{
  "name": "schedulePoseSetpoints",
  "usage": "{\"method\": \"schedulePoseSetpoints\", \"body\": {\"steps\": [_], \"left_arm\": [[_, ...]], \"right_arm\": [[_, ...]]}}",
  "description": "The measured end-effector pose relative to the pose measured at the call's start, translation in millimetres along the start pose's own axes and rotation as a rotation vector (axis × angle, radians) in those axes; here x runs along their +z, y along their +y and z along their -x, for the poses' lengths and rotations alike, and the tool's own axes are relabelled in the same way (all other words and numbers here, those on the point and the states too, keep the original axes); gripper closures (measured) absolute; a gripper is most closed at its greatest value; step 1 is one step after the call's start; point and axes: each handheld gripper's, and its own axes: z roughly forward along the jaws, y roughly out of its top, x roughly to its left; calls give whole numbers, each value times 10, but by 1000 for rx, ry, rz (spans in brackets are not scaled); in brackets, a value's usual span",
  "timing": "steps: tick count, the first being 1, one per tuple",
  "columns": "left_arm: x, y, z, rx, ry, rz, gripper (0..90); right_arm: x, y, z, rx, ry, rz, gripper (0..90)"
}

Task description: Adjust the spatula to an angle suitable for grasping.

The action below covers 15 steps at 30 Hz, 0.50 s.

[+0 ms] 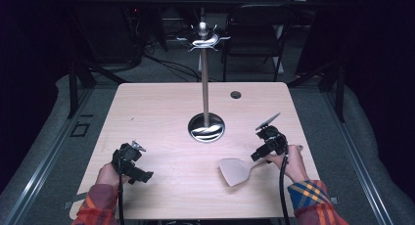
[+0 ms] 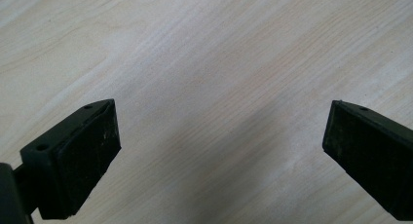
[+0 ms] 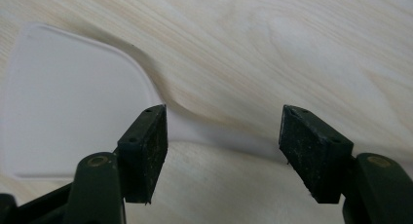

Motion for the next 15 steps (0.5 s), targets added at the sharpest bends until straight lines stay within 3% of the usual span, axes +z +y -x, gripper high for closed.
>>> {"method": "schedulePoseSetpoints", "body": {"steps": [5,6,8,9,10,13,15], "left_arm": [[4,2,1,0,0,0,1],[3,5,4,2,-1,-4,1],[3,5,5,1,-1,-3,1],[4,5,4,1,0,-3,1],[4,5,3,1,1,-7,1],[5,6,8,3,3,-10,2],[10,5,7,2,2,-11,3]], "right_arm": [[-49,-137,127,98,41,-31,283],[-19,-185,179,128,53,-68,267],[5,-207,187,147,53,-49,260],[6,-204,229,130,59,-99,240],[66,-225,222,176,75,-58,206],[120,-185,274,173,83,-101,143],[116,-168,276,179,84,-79,136]]}}
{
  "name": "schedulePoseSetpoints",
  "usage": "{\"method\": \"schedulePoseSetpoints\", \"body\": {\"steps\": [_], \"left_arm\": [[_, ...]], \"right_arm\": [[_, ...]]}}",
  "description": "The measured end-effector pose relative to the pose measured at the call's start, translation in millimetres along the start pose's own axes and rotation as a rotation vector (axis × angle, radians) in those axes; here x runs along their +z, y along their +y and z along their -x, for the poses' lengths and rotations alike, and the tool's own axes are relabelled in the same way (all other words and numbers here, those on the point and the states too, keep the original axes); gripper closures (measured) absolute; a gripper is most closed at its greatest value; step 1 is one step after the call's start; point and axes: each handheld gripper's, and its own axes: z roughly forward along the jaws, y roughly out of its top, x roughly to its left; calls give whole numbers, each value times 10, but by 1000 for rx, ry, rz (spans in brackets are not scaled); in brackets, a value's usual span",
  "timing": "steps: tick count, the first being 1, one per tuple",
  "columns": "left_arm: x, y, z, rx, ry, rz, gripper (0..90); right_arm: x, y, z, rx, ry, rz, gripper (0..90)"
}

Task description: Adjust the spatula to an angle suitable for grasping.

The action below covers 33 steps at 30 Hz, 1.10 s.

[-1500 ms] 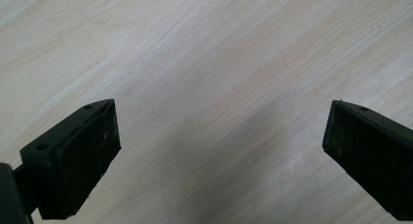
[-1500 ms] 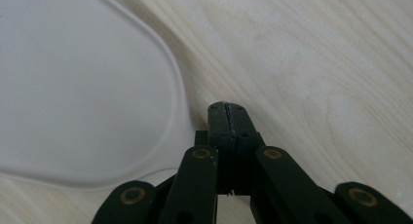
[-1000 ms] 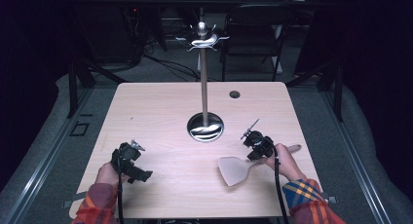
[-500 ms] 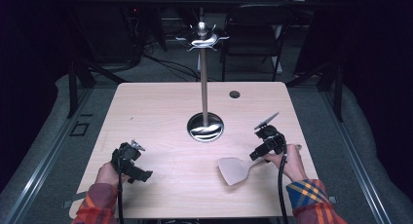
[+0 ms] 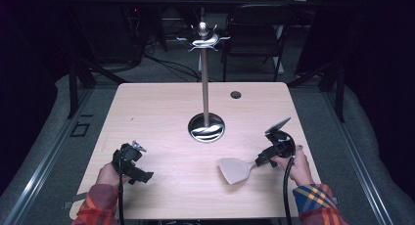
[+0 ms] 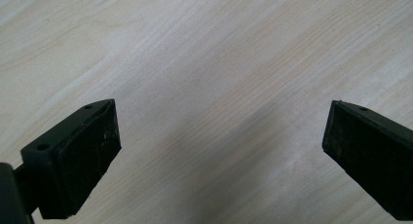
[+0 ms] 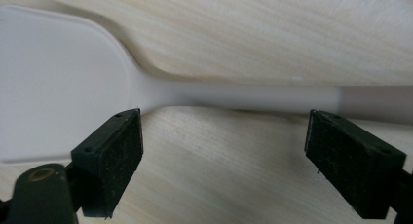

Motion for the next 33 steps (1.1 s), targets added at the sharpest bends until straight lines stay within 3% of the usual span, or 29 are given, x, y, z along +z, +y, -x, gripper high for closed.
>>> {"method": "schedulePoseSetpoints", "body": {"steps": [5,6,10,12,22,25,29,33], "left_arm": [[0,2,5,1,0,1,3],[-1,1,3,1,0,0,3],[9,4,5,2,0,2,3],[8,5,9,5,-2,2,3],[17,5,10,5,-2,-3,3],[22,7,8,5,-4,-4,3],[23,8,13,6,-3,-6,3],[20,7,13,7,-5,-4,3]], "right_arm": [[10,17,1,20,1,0,140],[1,20,12,16,1,-26,140],[32,5,49,64,16,-31,143],[58,17,73,62,16,-36,142],[130,194,91,120,4,20,114],[168,247,47,119,-36,15,104],[237,286,-38,75,-103,17,80],[268,308,-100,37,-141,30,58]]}}
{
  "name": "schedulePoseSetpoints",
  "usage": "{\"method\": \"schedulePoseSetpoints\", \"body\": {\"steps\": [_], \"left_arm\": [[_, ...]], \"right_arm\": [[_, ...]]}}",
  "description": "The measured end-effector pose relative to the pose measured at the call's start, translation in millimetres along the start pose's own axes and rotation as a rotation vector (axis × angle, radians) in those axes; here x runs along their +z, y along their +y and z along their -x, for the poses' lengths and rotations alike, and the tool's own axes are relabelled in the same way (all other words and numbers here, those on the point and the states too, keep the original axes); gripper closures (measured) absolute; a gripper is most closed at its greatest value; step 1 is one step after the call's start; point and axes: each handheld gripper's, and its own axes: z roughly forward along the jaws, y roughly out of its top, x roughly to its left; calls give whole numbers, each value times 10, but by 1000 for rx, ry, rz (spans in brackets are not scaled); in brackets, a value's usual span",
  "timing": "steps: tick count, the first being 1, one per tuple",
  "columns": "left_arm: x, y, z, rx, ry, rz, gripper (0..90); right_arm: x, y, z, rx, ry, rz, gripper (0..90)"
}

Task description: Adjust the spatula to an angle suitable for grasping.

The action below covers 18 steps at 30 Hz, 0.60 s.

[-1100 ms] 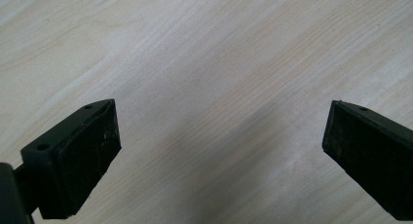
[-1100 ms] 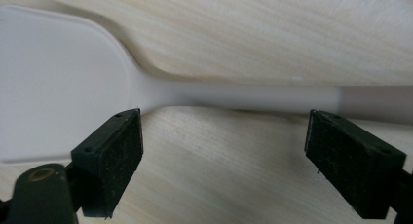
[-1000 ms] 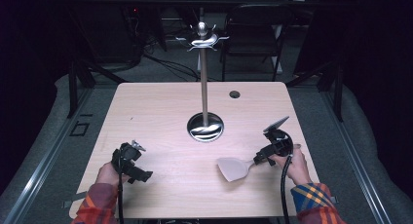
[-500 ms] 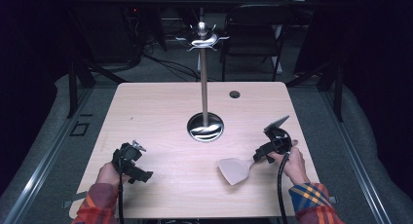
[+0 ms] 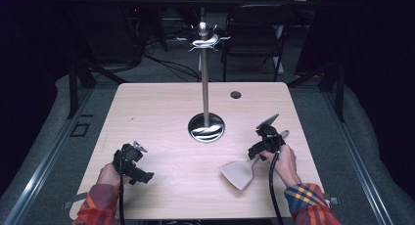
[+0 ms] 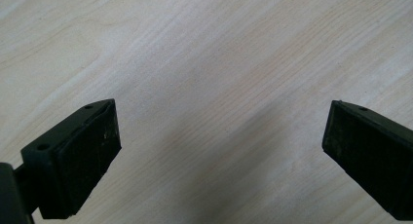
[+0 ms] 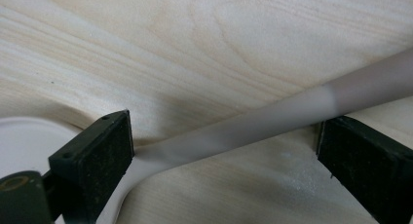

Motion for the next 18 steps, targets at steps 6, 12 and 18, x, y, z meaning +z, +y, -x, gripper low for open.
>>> {"method": "schedulePoseSetpoints", "body": {"steps": [6,12,18], "left_arm": [[2,-2,0,1,0,-2,3],[-4,-3,-1,2,-1,-3,3],[-9,-4,-8,2,-4,0,1]], "right_arm": [[49,29,-106,-49,-71,5,58],[25,39,-134,-96,-56,-9,142],[3,40,-175,-152,-33,-13,232]]}}
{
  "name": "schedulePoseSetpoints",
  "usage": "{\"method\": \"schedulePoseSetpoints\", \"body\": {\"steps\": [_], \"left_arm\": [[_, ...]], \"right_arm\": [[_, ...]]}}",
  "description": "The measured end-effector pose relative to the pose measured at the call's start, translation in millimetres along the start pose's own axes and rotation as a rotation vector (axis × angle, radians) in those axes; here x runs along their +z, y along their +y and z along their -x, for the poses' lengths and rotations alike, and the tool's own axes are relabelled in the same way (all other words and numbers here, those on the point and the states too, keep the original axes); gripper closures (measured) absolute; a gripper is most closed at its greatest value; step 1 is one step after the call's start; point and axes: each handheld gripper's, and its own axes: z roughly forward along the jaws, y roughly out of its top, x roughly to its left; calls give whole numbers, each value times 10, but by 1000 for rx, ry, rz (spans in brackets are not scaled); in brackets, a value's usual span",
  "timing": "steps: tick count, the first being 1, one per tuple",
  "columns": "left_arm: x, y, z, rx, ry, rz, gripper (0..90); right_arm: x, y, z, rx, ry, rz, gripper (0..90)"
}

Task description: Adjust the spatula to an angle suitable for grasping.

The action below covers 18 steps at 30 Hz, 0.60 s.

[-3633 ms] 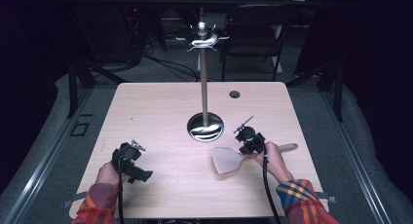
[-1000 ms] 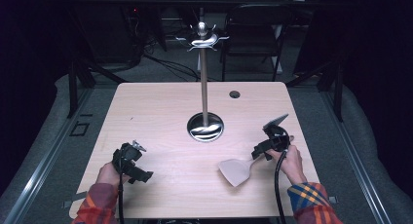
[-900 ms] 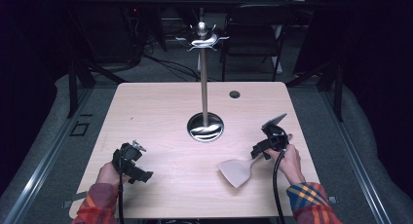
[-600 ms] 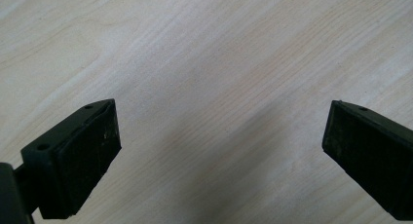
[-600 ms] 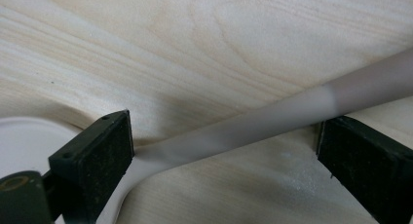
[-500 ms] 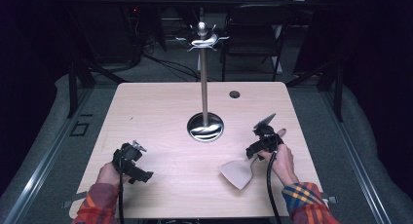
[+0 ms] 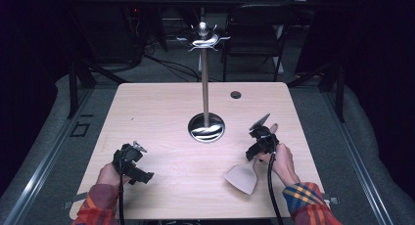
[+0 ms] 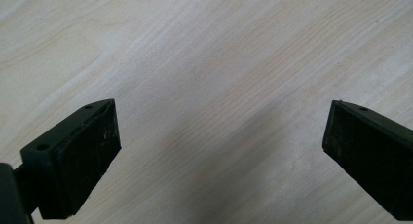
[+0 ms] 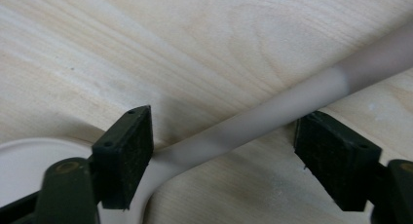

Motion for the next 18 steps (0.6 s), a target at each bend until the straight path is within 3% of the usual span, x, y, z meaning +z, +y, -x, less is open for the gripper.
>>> {"method": "schedulePoseSetpoints", "body": {"steps": [3,4,7,8,10,12,14,18], "left_arm": [[-11,-1,-3,1,-3,8,0],[-14,-2,-4,1,-3,9,0],[-11,-2,-5,0,-3,7,1],[-13,-2,-6,1,-5,9,0],[-15,-2,-7,2,-7,13,1],[-17,-2,-6,3,-5,14,0],[-18,-3,-3,2,-4,14,0],[-16,1,-1,2,-4,12,0]], "right_arm": [[1,-7,-20,-1,3,11,259],[-18,1,-23,-36,4,-8,285],[-12,-4,-45,-40,12,5,311],[-10,-8,-61,-89,26,15,342],[-20,-6,-68,-108,26,5,353],[-57,-6,-114,-223,23,-32,418],[-75,-10,-157,-278,-3,-53,435],[-86,-28,-185,-261,-15,-52,435]]}}
